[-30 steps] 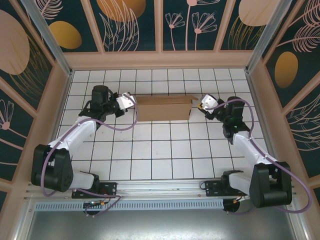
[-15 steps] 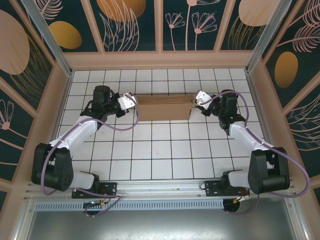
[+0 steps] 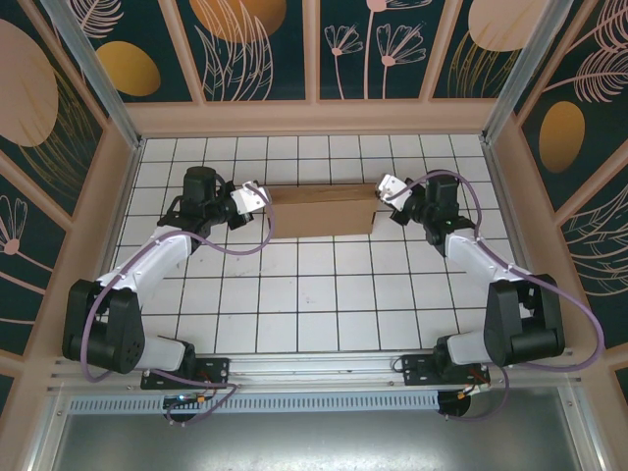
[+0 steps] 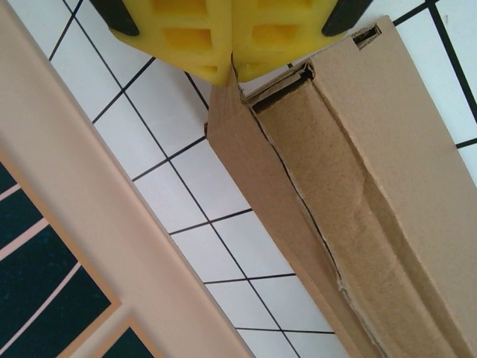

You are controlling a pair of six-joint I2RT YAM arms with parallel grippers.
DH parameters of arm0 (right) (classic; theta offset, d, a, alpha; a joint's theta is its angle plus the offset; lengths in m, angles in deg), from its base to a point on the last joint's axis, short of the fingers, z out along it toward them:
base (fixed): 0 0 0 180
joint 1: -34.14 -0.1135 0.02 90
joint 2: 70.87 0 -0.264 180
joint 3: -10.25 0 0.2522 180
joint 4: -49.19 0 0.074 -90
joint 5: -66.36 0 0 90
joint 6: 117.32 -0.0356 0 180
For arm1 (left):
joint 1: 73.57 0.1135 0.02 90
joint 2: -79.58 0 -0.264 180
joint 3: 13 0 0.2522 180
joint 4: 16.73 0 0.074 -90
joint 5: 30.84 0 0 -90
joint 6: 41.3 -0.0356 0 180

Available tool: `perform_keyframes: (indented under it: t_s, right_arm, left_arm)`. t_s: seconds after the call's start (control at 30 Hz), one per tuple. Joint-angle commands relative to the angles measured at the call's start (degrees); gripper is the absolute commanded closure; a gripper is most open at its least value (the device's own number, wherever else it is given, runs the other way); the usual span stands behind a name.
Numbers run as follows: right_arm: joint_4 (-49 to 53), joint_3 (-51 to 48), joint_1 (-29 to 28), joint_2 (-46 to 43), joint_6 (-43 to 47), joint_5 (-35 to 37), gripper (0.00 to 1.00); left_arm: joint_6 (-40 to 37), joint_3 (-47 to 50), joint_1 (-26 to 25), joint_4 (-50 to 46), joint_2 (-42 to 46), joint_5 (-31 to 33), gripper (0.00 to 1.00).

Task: Fold the paper box

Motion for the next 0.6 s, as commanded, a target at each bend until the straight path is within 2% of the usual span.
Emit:
perform_keyframes:
  t_s: [0.0,0.2,0.47,0.57]
  right_arm:
    - [1.89,2.03,-1.43,0.20,-0.18,-0.12,1.00]
    - [3.98,2.78,-3.29,-0.58,-4.42,1.82,1.00]
    - [4.29,1.97,-5.02,-5.02,-18.25,0.60,1.00]
    - [6.24,2.92,-5.71,-5.19,-22.76,1.61,1.00]
  left_arm:
    - [2.02,-2.16,-0.65,-1.11,-0.37,-2.56,0.92]
    - [10.93,-3.38,-1.55,-2.00,-1.01,-5.95,0.93]
    - [32.12,-5.78,-1.67,-0.22,-0.02,-10.50,1.00]
    - [40.51,-6.97,-1.81,-0.01,-0.34,-10.71,0.96]
